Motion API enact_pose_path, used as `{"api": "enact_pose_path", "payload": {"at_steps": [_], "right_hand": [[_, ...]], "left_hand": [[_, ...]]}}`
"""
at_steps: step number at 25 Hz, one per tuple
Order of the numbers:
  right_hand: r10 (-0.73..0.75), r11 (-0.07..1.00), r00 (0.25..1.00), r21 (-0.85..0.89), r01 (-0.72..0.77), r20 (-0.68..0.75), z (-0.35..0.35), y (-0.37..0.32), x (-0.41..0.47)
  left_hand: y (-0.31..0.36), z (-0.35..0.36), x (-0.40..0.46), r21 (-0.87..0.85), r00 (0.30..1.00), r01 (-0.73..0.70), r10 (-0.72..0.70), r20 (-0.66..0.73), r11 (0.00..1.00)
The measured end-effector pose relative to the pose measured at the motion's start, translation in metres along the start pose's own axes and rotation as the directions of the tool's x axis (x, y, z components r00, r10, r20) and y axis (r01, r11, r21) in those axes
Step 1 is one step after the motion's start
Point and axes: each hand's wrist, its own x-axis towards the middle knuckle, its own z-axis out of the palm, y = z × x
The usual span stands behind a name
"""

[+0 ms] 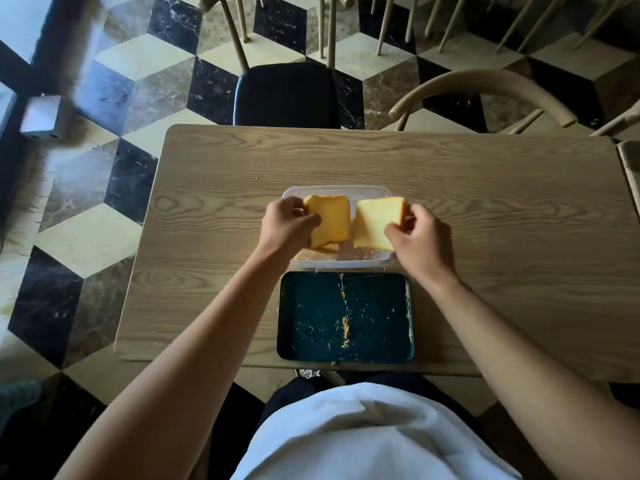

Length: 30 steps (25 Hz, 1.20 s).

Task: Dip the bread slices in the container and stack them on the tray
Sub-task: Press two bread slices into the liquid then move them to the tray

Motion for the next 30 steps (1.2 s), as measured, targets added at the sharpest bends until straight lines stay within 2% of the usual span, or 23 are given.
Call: {"api": "enact_pose_path", "payload": {"at_steps": [3,5,7,11,15,18,22,25,27,30], "right_hand": [[0.049,0.976,0.998,0.209,-0.058,0.051,-0.022,0.029,-0.042],[0.098,0.955,0.986,0.264,-0.131,0.134,-0.024,0.056,-0.071],[0.172,0.935,0.957,0.268,-0.233,0.232,-0.017,0.08,-0.095],[0.259,0.894,0.915,0.282,-0.348,0.309,0.006,0.103,-0.11],[0.236,0.877,0.887,0.306,-0.371,0.398,0.026,0.096,-0.093],[0.248,0.892,0.848,0.231,-0.388,0.468,0.039,0.092,-0.074],[0.263,0.923,0.836,0.128,-0.364,0.482,0.046,0.095,-0.056],[0.261,0.963,0.88,-0.046,-0.265,0.396,0.033,0.101,-0.052],[0.189,0.978,0.922,-0.154,-0.144,0.339,0.02,0.101,-0.055],[0.059,0.99,0.921,-0.143,-0.004,0.384,0.008,0.083,-0.058]], "left_hand": [[-0.029,-0.033,-0.042,-0.151,0.999,0.038,-0.035,0.023,0.988],[-0.058,-0.049,-0.071,-0.194,0.994,0.105,-0.095,0.059,0.975],[-0.088,-0.053,-0.092,-0.19,0.98,0.191,-0.175,0.097,0.963],[-0.127,-0.035,-0.104,-0.135,0.936,0.324,-0.297,0.187,0.937],[-0.132,-0.014,-0.083,-0.092,0.924,0.355,-0.333,0.189,0.93],[-0.125,-0.001,-0.064,-0.034,0.92,0.356,-0.343,0.19,0.934],[-0.118,0.009,-0.05,0.108,0.923,0.332,-0.346,0.17,0.937],[-0.111,0.006,-0.05,0.256,0.934,0.319,-0.348,0.08,0.913],[-0.101,-0.002,-0.054,0.259,0.938,0.303,-0.335,0.088,0.917],[-0.08,-0.012,-0.06,0.251,0.945,0.242,-0.286,0.158,0.937]]}}
